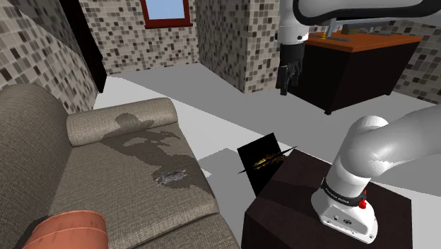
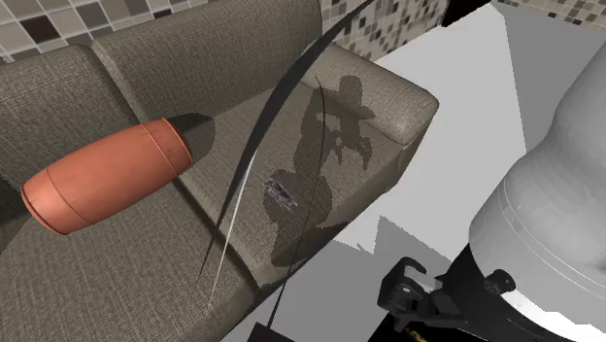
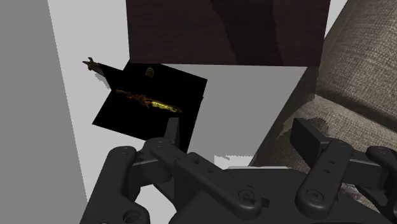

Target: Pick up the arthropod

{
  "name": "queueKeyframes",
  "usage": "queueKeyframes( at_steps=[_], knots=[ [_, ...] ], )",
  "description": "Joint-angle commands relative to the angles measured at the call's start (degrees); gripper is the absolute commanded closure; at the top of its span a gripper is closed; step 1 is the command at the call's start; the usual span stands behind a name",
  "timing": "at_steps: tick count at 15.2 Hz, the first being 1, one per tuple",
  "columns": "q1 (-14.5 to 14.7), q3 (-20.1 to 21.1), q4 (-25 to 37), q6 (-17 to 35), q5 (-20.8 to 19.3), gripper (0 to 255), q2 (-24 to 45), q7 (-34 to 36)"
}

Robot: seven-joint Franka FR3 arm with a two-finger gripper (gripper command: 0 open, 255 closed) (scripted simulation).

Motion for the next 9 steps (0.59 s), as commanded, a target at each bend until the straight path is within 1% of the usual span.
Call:
queueKeyframes(
  at_steps=[1, 9],
  knots=[
    [0.00, 0.00, 0.00, 0.00, 0.00, 0, 0.00, 0.00],
    [4.16, 2.79, 0.81, 12.70, 0.17, 0, 13.52, -3.22]
  ],
)
